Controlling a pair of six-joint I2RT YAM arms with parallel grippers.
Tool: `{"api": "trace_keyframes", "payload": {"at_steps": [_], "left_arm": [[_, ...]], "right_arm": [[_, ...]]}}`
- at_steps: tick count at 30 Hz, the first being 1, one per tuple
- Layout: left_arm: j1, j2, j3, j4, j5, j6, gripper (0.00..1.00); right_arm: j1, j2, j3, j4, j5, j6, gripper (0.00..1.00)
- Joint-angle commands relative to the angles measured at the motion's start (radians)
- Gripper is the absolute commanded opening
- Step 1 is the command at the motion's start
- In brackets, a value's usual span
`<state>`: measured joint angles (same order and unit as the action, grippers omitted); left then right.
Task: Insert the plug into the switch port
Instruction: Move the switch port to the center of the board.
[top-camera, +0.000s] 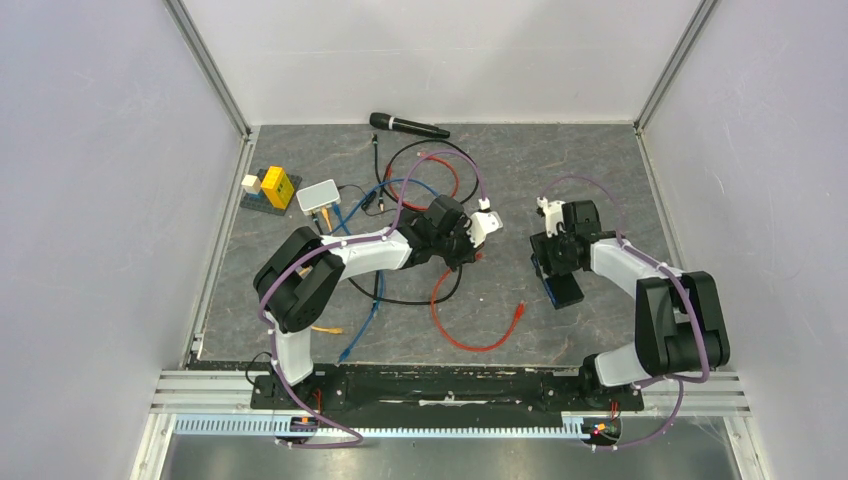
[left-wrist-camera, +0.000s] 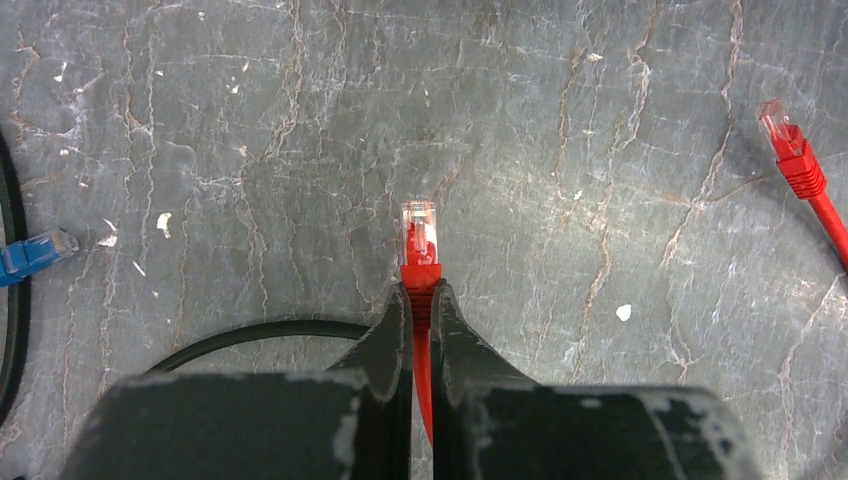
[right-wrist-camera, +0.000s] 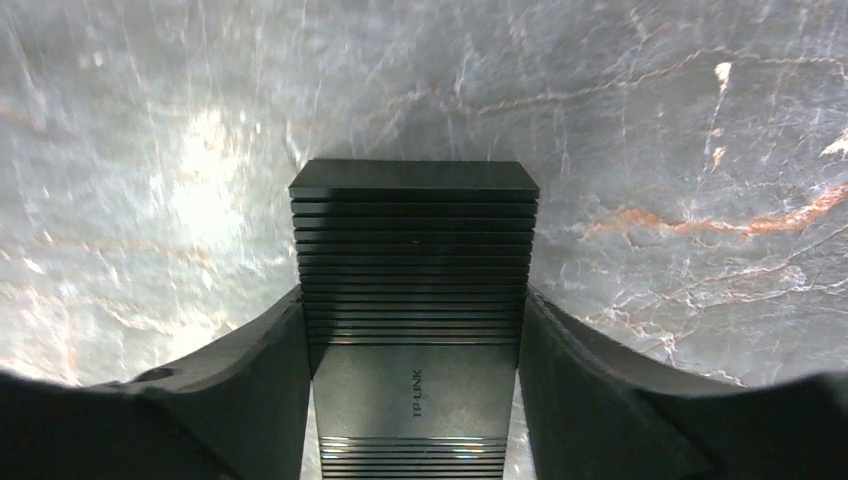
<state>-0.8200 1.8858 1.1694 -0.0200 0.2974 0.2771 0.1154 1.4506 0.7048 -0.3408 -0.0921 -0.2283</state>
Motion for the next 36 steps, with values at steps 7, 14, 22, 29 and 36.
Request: {"api": "trace_keyframes", "payload": {"at_steps": [7, 14, 22, 29, 36], "left_arm": [[-0.014, -0.018, -0.075, 0.210, 0.068, -0.112, 0.02], [-0.063, -0.010, -0.095, 0.254, 0.042, -0.114, 0.02], [-0.128, 0.021, -0.105, 0.299, 0.049, -0.104, 0.02], [-0.149, 0.078, -0.047, 0.283, 0.042, -0.078, 0.02], [-0.154, 0.144, 0.032, 0.239, 0.042, -0.075, 0.02]], "right_arm": [[0.104, 0.187, 0.177, 0.114, 0.086, 0.322, 0.49], [0.120, 0.217, 0.266, 0.066, 0.110, 0.366, 0.73], [0.045, 0.085, 0.249, -0.004, 0.010, 0.250, 0.83], [-0.102, 0.032, 0.150, 0.005, -0.216, 0.158, 0.51], [-0.192, 0.083, 0.086, 0.071, -0.387, 0.154, 0.34]]}}
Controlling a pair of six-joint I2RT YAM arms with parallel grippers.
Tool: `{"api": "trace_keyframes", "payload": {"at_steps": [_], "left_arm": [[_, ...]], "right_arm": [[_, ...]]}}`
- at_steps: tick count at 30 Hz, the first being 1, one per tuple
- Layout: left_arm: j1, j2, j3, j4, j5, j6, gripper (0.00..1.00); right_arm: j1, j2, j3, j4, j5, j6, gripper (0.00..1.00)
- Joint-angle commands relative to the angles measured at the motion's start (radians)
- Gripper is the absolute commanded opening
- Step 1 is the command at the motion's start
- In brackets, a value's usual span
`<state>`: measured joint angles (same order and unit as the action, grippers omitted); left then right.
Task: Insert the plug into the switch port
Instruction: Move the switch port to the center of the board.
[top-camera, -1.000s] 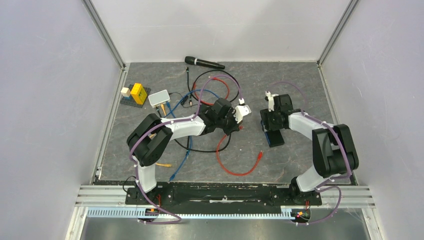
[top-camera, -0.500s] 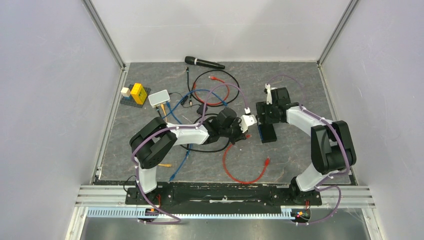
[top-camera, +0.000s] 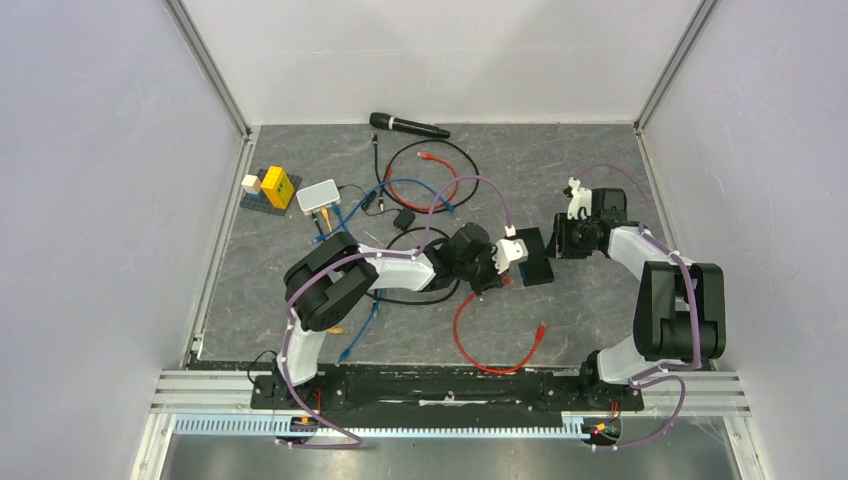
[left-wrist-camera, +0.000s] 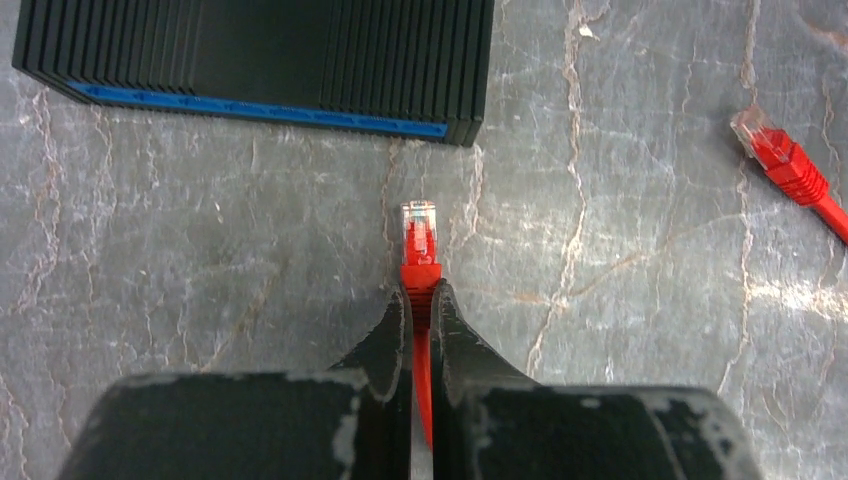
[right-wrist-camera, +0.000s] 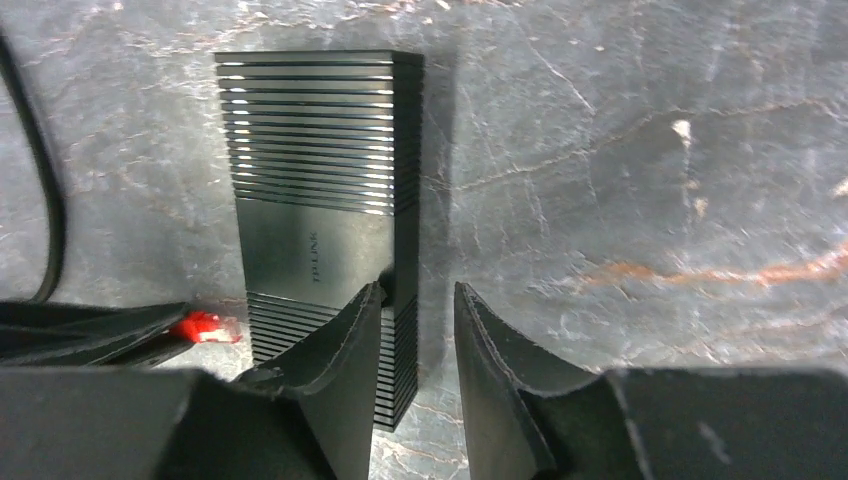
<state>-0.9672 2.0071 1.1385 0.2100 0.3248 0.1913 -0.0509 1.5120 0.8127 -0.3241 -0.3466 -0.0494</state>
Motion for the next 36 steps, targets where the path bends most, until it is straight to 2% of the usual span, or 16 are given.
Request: {"api": "trace_keyframes", "payload": {"at_steps": [1, 10, 18, 27, 36], "left_arm": [[-0.008, 0.028, 0.069, 0.009, 0.015, 0.010, 0.02], [-0.024, 0.062, 0.113, 0.009, 0.014, 0.014, 0.02], [-0.029, 0.072, 0.105, 0.041, 0.003, -0.001, 0.02], [-0.028, 0.044, 0.071, 0.072, -0.013, -0.001, 0.02], [-0.026, 0.010, 0.057, 0.077, -0.021, 0.005, 0.02]], "right_arm": [[-0.029, 0.028, -0.025, 0.060, -0.138, -0.024, 0.35], [-0.041, 0.066, -0.073, 0.132, -0.245, -0.018, 0.38], [-0.041, 0.076, -0.109, 0.137, -0.242, 0.013, 0.37], [-0.061, 0.045, -0.159, 0.149, -0.216, 0.033, 0.48], [-0.070, 0.020, -0.198, 0.149, -0.214, 0.036, 0.47]]}}
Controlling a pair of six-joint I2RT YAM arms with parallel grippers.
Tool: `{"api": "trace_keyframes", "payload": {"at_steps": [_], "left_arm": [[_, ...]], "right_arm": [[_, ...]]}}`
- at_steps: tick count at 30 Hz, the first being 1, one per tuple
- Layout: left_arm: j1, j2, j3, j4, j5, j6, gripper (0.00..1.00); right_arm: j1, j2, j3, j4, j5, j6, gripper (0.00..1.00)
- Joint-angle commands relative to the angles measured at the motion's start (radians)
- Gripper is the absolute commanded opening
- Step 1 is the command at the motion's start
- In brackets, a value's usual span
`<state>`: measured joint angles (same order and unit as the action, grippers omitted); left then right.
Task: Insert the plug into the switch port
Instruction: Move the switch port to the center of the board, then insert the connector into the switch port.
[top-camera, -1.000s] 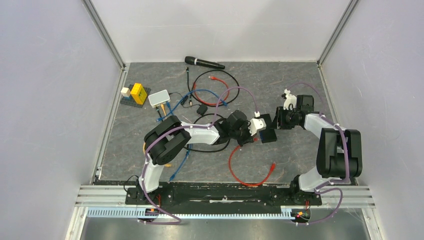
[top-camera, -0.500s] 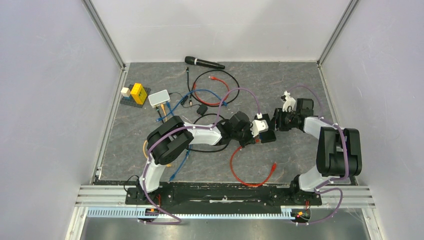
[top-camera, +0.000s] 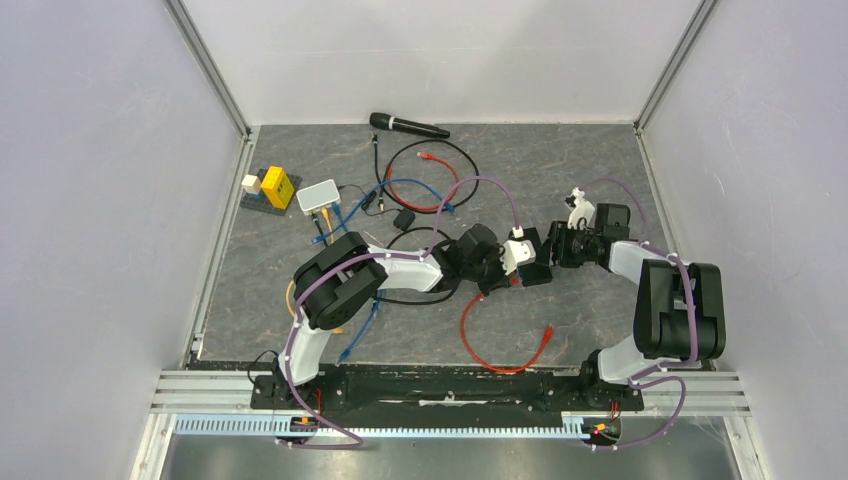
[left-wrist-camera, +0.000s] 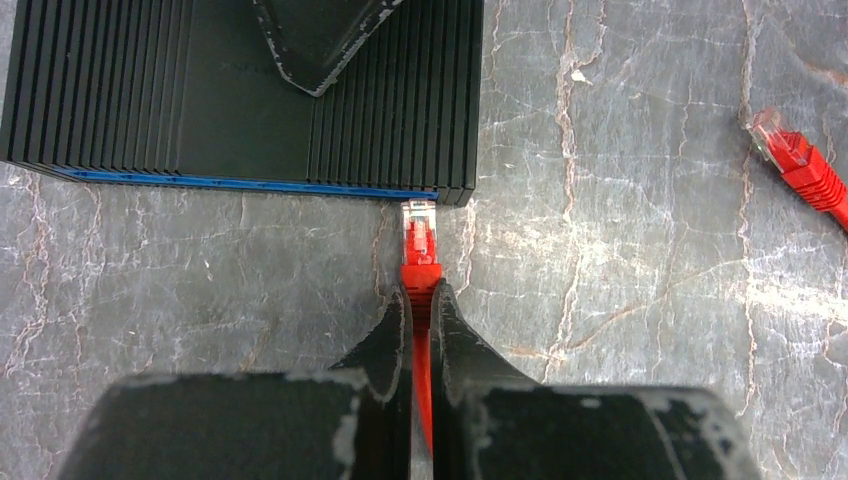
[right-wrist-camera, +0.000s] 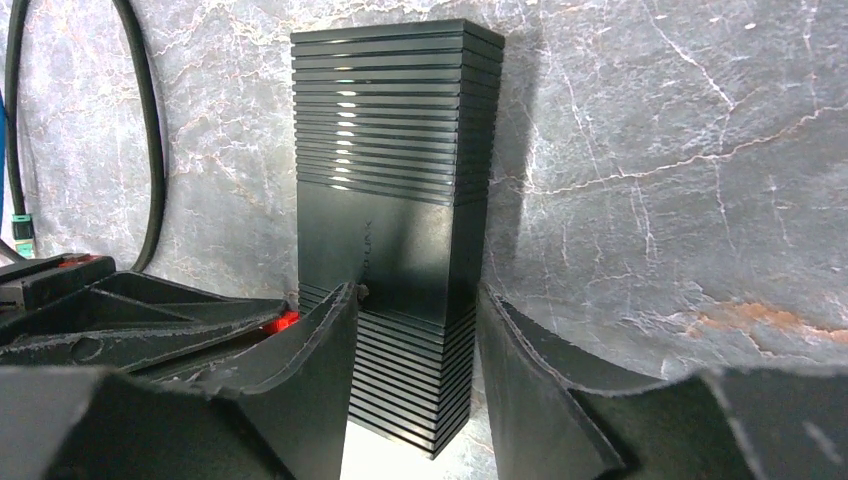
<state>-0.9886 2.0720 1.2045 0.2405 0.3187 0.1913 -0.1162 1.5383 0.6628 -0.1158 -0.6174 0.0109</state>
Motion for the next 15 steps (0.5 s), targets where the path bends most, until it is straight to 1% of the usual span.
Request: {"api": "trace_keyframes", "payload": {"at_steps": [1, 7, 11, 15], "left_arm": [[-0.004, -0.058, -0.011, 0.044, -0.021, 0.009, 0.02], [-0.001, -0.063, -0.005, 0.050, -0.011, -0.001, 0.02], [-0.001, -0.059, 0.001, 0.055, -0.002, -0.011, 0.02], [-0.001, -0.053, 0.008, 0.053, -0.004, -0.016, 0.02]], "right_arm": [[-0.005, -0.008, -0.053, -0.057, 0.057, -0.024, 0.47], [-0.005, -0.008, -0.062, -0.042, 0.057, -0.013, 0.46], [-0.005, -0.006, -0.084, -0.004, 0.034, 0.041, 0.43], [-0.005, -0.011, -0.101, 0.012, 0.027, 0.051, 0.42]]}}
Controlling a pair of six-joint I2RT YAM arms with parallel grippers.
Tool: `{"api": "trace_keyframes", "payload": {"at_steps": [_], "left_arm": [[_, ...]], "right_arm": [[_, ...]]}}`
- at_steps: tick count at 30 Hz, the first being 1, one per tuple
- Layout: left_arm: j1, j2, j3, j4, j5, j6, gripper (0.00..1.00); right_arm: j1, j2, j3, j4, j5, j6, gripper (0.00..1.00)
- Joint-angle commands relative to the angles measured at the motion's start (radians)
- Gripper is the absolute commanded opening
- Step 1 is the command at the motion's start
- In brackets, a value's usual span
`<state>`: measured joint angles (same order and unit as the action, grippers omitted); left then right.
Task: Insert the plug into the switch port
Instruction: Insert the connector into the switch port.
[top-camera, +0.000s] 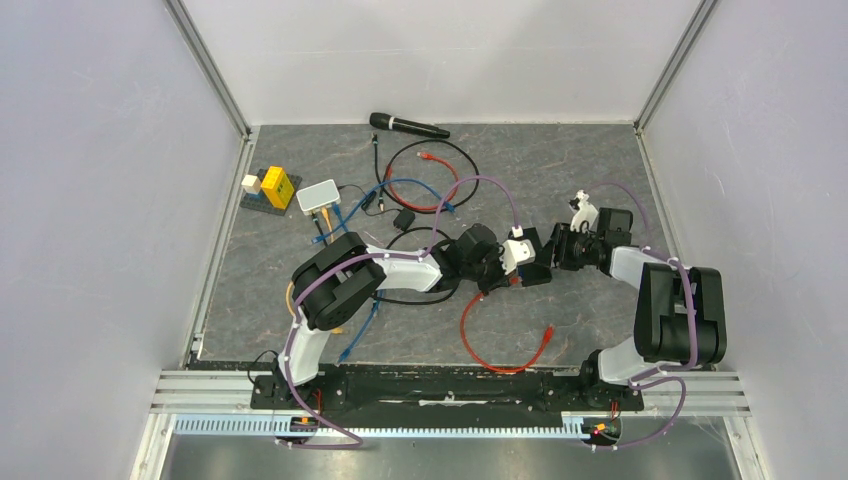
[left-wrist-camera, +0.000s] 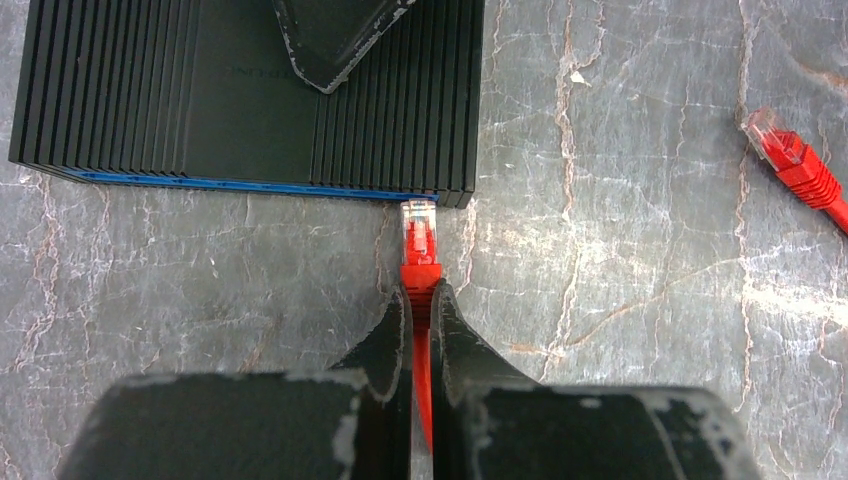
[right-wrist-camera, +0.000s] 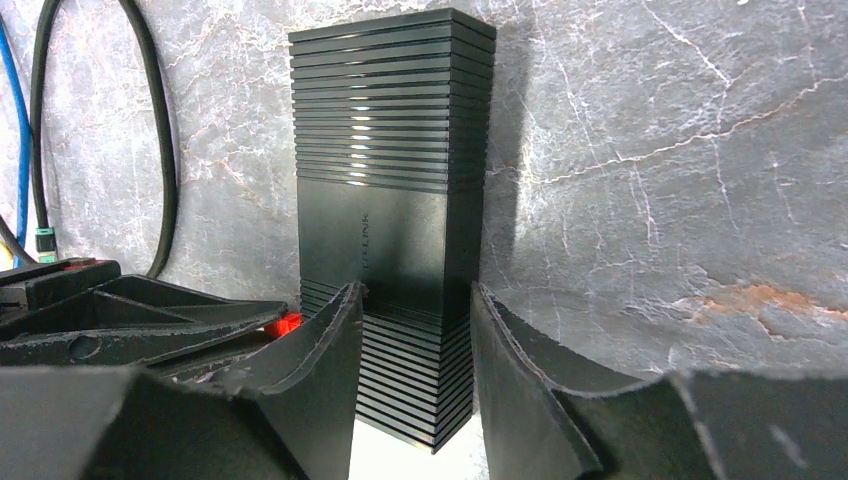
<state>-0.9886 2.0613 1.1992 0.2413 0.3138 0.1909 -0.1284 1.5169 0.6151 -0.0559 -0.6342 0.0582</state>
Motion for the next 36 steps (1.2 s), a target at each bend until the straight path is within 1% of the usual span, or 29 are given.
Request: {"api": "trace_keyframes", "payload": {"at_steps": [1, 8, 12, 23, 36], "left_arm": [[-0.001, -0.038, 0.017, 0.053, 0.002, -0.019, 0.02], [-0.001, -0.032, 0.021, 0.078, -0.029, -0.032, 0.02], [0.000, -0.028, 0.040, 0.053, -0.045, -0.006, 0.02], [-0.001, -0.048, 0.020, 0.107, 0.037, -0.073, 0.02], [-0.001, -0.068, 0.016, 0.130, 0.038, -0.092, 0.02]], "right_arm": [[0.007, 0.008, -0.058, -0.046, 0.043, 0.005, 0.42], [0.007, 0.009, -0.085, -0.036, 0.036, -0.007, 0.42], [0.008, 0.013, -0.093, -0.035, 0.031, -0.010, 0.42], [0.007, 0.011, -0.120, -0.001, 0.043, 0.016, 0.40], [0.008, 0.015, -0.133, 0.010, 0.049, 0.021, 0.40]]}}
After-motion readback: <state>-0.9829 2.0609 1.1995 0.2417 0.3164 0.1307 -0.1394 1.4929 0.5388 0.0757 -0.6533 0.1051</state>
